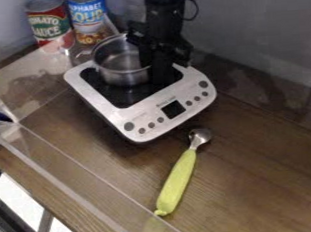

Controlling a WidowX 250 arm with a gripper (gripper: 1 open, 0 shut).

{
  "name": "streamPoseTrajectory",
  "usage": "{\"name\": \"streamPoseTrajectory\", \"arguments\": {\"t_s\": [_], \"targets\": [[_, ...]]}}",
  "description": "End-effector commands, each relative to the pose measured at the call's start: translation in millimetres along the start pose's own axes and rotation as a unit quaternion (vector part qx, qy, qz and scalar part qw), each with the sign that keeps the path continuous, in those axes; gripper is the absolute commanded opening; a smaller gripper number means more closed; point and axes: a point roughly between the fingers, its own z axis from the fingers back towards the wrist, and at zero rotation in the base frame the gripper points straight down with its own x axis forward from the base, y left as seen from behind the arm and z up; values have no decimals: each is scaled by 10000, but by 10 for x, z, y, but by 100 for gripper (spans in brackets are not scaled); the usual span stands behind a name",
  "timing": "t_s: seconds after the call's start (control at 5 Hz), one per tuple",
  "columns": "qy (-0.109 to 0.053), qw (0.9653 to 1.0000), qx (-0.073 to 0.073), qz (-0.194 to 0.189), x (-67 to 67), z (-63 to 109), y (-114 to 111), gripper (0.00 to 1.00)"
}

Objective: Remove silver pot from the white and black stove top and place it on the table

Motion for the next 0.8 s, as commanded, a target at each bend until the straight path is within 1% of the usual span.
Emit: {"name": "streamPoseTrajectory", "arguments": {"t_s": [0.0,0.4,0.6], "targets": [[-137,9999,42,38,7,155,74,0],[-284,9995,34,-96,44,416,34,0],[-383,9991,29,-149,62,576,5,0]]}}
